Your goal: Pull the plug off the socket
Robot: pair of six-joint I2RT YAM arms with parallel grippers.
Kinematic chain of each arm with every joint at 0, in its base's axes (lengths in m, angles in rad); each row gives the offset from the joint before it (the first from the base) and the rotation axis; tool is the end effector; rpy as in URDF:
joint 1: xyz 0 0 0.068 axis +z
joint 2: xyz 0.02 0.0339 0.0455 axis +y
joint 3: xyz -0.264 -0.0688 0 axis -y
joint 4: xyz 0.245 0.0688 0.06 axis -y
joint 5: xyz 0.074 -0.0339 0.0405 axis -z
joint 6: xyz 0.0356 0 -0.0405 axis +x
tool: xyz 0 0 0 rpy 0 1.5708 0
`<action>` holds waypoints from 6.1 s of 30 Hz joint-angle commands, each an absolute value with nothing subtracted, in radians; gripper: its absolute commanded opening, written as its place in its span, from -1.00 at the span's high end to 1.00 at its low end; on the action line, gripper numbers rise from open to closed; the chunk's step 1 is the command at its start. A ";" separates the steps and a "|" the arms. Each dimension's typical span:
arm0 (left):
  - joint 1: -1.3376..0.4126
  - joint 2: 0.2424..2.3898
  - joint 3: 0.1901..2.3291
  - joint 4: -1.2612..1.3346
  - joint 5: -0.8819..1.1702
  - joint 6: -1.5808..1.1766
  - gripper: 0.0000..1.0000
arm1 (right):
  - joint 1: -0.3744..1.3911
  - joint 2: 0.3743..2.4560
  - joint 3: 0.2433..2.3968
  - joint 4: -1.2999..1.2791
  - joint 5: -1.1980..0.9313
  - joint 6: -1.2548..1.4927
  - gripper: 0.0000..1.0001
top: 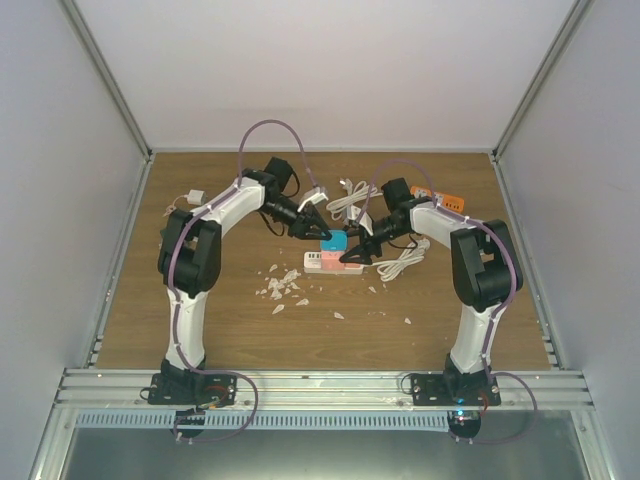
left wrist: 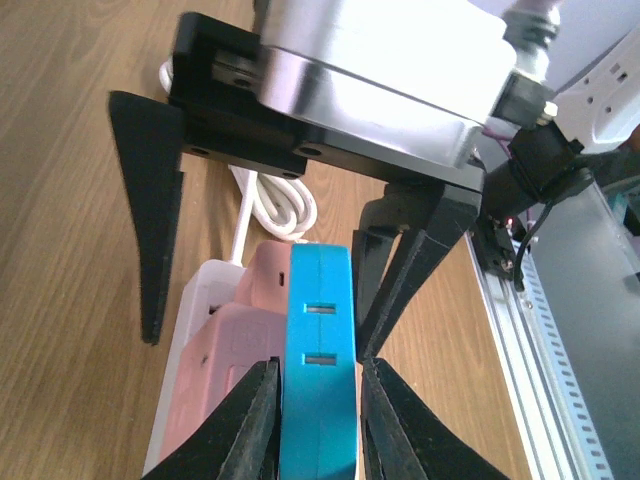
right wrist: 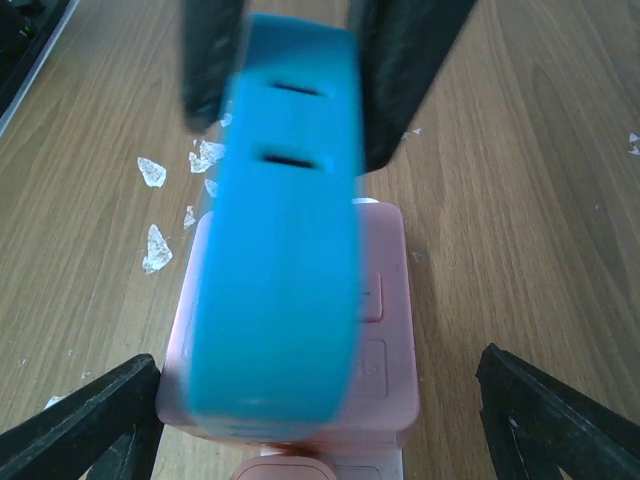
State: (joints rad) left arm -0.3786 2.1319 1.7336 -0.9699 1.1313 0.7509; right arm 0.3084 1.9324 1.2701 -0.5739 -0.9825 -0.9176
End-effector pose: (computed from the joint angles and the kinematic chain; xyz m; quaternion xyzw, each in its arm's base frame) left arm 0.3853 -0.1880 0.2100 0.4953 0.6805 -0.5082 0.1826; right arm 0.3476 0.1418 0.1685 -0.5645 0.6659 0.3997 0.2796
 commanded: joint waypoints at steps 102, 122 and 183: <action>-0.387 1.819 1.478 -0.812 1.217 0.788 1.00 | 0.446 2.058 1.356 -0.474 -0.884 -0.848 0.12; -0.350 1.798 1.443 -0.905 1.155 0.866 1.00 | 0.436 2.016 1.338 -0.463 -0.908 -0.863 -0.17; -0.369 1.683 1.588 -0.140 0.952 0.307 1.00 | 0.283 1.801 1.663 -0.522 -1.367 -0.460 -0.38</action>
State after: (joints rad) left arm -0.3649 1.6749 1.6039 -0.1768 0.9802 0.2798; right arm 0.2806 1.8496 1.6627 -0.5453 -1.3338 -0.4839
